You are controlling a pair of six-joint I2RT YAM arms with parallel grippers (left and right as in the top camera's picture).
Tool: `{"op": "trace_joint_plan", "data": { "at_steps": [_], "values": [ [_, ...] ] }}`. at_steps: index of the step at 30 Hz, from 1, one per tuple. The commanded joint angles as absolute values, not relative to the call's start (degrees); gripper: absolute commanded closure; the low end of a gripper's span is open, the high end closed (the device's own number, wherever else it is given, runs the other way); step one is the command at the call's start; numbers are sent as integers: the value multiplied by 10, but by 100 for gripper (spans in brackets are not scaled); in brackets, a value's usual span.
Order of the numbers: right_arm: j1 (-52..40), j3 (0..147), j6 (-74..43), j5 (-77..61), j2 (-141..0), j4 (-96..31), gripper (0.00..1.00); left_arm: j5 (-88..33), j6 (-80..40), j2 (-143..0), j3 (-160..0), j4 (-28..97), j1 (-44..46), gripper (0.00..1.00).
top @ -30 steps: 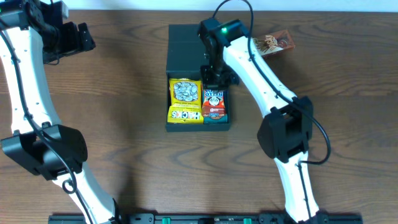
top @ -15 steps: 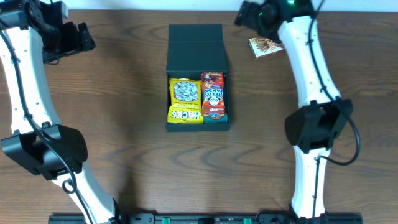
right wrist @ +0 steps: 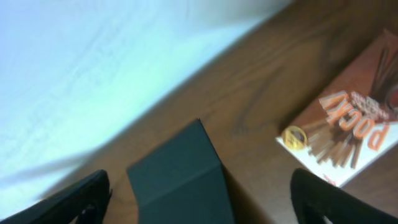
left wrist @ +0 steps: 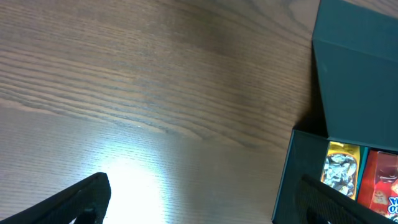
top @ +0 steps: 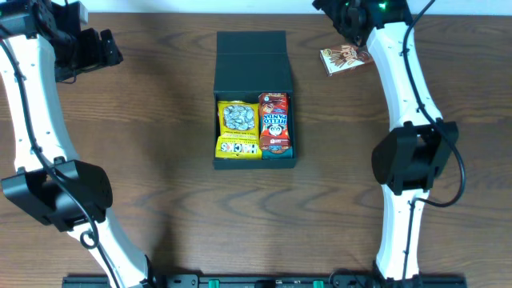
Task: Pack container
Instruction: 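Reach the right gripper down to the brown Pocky box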
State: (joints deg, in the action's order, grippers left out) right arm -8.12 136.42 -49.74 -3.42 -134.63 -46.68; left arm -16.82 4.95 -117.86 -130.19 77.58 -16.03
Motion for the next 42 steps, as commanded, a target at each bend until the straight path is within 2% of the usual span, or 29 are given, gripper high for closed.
{"op": "trace_joint_plan", "data": {
  "at_steps": [1, 4, 8, 14, 18, 23, 26, 33, 38, 42],
  "values": [
    [-83, 1364, -527, -11, -1352, -447, 5, -176, 55, -1178, -1302, 778, -161, 5],
    [-78, 1364, -585, -5, -1363, -435, 15, -176, 56, -1179, -1302, 777, -161, 5],
    [-64, 1364, -678, -3, -1384, -434, 16, -176, 56, -1179, -1302, 776, -161, 5],
    [-39, 1364, -728, -4, -1406, -437, 29, -176, 56, -1179, -1302, 772, -161, 5],
    [-18, 1364, -750, -9, -1419, -472, 30, -176, 56, -1179, -1302, 769, -161, 5],
    [-8, 1364, -752, -14, -1437, -507, 22, -176, 56, -1179, -1302, 769, -161, 5],
    [-8, 1364, -752, -20, -1447, -520, 21, -176, 56, -1179, -1301, 769, -161, 5],
    [-8, 1364, -722, -53, -1485, -456, 33, -176, 56, -1179, -1282, 769, -161, 5],
    [-8, 1364, -715, -81, -1510, -381, 34, -176, 56, -1179, -1268, 770, -161, 5],
    [-8, 1364, -715, -77, -1519, -368, 34, -176, 55, -1179, -1260, 771, -161, 5]
  ]
}}
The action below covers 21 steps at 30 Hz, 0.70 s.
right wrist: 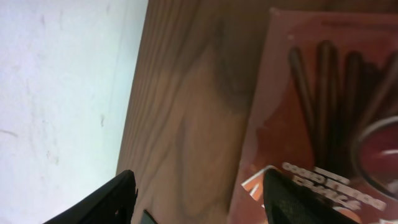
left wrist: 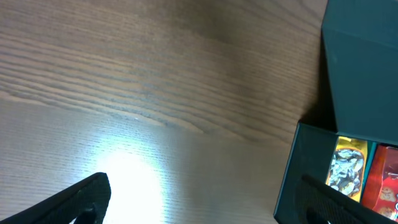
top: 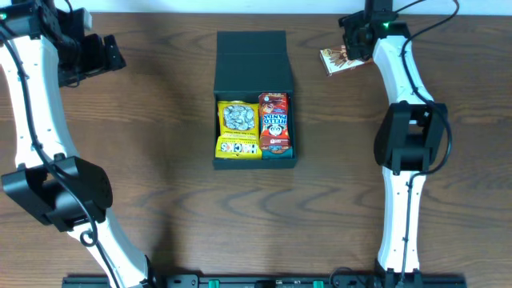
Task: Pack container
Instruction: 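Reach the right gripper down to the brown Pocky box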
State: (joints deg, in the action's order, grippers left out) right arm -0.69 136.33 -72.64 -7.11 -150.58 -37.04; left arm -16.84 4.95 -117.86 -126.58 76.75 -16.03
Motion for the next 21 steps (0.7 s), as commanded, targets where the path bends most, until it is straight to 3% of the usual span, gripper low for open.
{"op": "trace_joint_plan", "data": {
  "at_steps": [1, 21],
  "values": [
    [-8, 1364, -715, -78, -1521, -370, 34, -176, 55, -1179, -1258, 771, -161, 5],
    [-8, 1364, -663, -77, -1521, -605, 46, -177, 51, -1179, -1257, 772, -161, 4]
  ]
}}
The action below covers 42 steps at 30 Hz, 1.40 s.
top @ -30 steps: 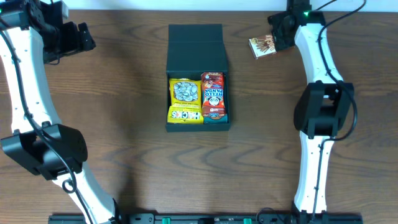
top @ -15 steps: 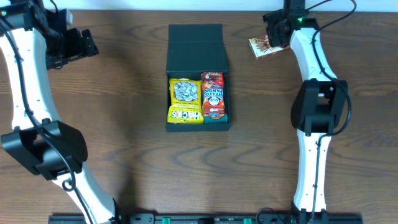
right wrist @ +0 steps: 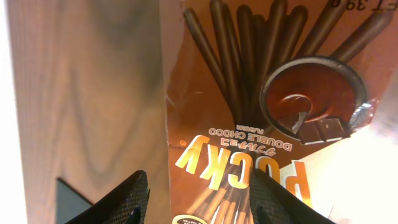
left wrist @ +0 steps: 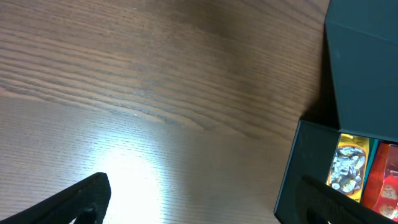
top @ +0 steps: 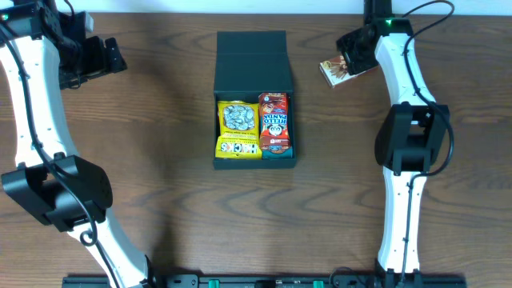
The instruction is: Pack container
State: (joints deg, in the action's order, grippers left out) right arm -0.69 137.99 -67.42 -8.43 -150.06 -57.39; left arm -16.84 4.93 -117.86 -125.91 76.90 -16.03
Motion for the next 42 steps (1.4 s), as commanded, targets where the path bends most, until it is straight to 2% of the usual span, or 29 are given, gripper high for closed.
{"op": "trace_joint_plan", "data": {
  "at_steps": [1, 5, 7, 13, 18, 20, 23, 24, 25, 32, 42],
  "values": [
    [-8, 1364, -654, -81, -1521, -618, 46, -176, 49, -1179, -1257, 772, -161, 5],
    [-8, 1364, -628, -93, -1521, -680, 45, -177, 47, -1179, -1257, 774, -161, 5],
    [-8, 1364, -613, -93, -1521, -719, 39, -177, 47, -1179, -1257, 774, -161, 5],
    [-8, 1364, -575, -93, -1521, -790, 34, -177, 47, -1179, -1257, 773, -161, 5],
    [-7, 1376, -525, -145, -1504, -797, 40, -177, 47, -1179, -1257, 773, -161, 5],
    [-7, 1395, -500, -148, -1474, -799, 30, -177, 47, -1179, -1257, 773, -161, 5],
    [-10, 1414, -485, -80, -1419, -811, 14, -177, 47, -1179, -1257, 773, -161, 5],
    [-11, 1416, -482, -49, -1400, -817, 2, -177, 47, -1179, -1257, 773, -161, 5],
    [-12, 1416, -481, -12, -1375, -829, 1, -177, 47, -1179, -1257, 773, -161, 5],
    [-12, 1400, -525, -1, -1353, -920, 1, -177, 47, -1179, -1257, 757, -161, 5],
    [-16, 1306, -532, -68, -1393, -844, 1, -177, 48, -1179, -1257, 754, -161, 5]
  ]
}}
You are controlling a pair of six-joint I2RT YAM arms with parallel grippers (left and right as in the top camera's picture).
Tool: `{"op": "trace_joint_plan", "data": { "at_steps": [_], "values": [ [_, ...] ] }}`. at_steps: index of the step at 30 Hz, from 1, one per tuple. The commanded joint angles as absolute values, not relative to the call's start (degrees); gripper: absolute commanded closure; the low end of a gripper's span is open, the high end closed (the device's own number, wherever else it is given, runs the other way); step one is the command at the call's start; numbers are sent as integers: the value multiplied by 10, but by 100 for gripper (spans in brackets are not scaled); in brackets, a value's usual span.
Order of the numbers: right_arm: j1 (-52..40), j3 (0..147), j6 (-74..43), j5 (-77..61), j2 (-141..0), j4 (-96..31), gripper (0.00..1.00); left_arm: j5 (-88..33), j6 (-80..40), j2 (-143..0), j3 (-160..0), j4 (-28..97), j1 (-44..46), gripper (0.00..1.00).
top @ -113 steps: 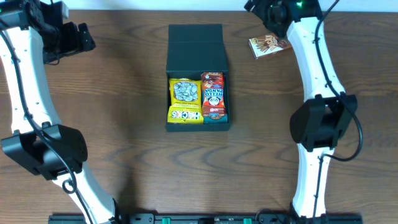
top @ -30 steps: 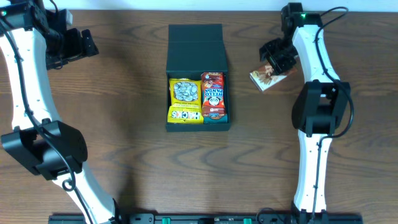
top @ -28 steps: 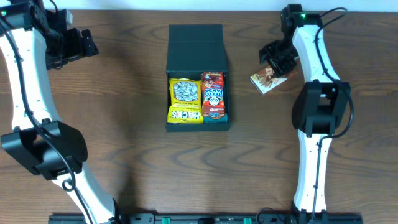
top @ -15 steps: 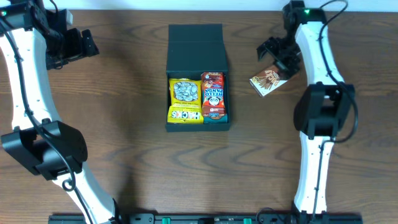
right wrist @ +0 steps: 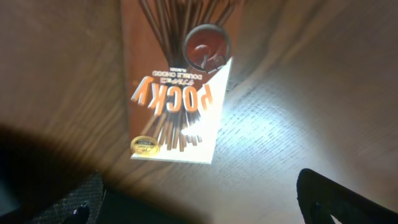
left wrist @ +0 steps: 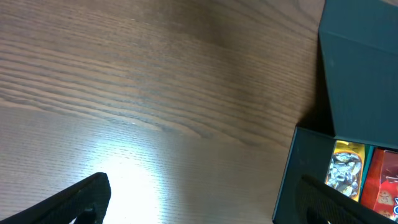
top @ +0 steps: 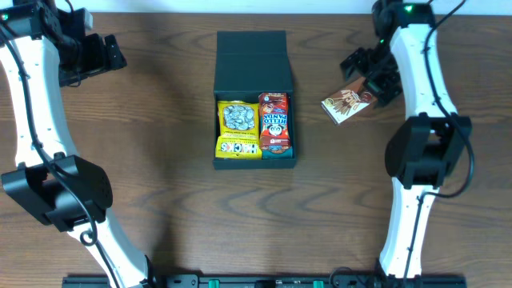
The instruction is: Pack container
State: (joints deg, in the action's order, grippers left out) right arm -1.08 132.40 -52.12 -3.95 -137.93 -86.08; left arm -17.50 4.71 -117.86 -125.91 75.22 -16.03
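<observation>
The dark green box [top: 254,162] stands open mid-table, its lid [top: 251,50] folded back. Inside lie a yellow snack pack [top: 238,128] and a red Hello Panda pack [top: 274,122]. A brown Pocky box [top: 348,105] lies flat on the table to the right of the container; it also shows in the right wrist view [right wrist: 177,93]. My right gripper [top: 369,74] hangs open just beyond it, holding nothing [right wrist: 199,205]. Far to the left my left gripper [top: 102,53] is open and empty [left wrist: 202,205], with the container's left wall [left wrist: 287,177] by its right finger.
The table's far edge runs along the top of the overhead view, close behind the lid. The wooden tabletop [top: 160,200] carries nothing else. Both arm bases stand at the near edge, left and right.
The Pocky box lay near the far edge with my right gripper's jaws narrowly astride it. It now lies nearer the front, beside the container, and the jaws are wide open over it. Left arm unchanged.
My right gripper stood at the far right corner with the Pocky box beside it. It then came down over the box, and then sat closely around it. Now the box lies further forward on the table, free of the open jaws. The left gripper stayed open at far left.
</observation>
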Motion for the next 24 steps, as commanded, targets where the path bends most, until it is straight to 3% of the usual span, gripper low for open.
{"op": "trace_joint_plan", "data": {
  "at_steps": [1, 9, 24],
  "values": [
    [-17, 1301, -532, -72, -1397, -833, 1, -176, 48, -1179, -1257, 754, -161, 5],
    [-23, 1265, -545, -62, -1404, -765, 1, -176, 52, -1179, -1257, 754, -161, 5],
    [-23, 1254, -548, -32, -1436, -754, 1, -176, 51, -1179, -1257, 751, -161, 5]
  ]
}}
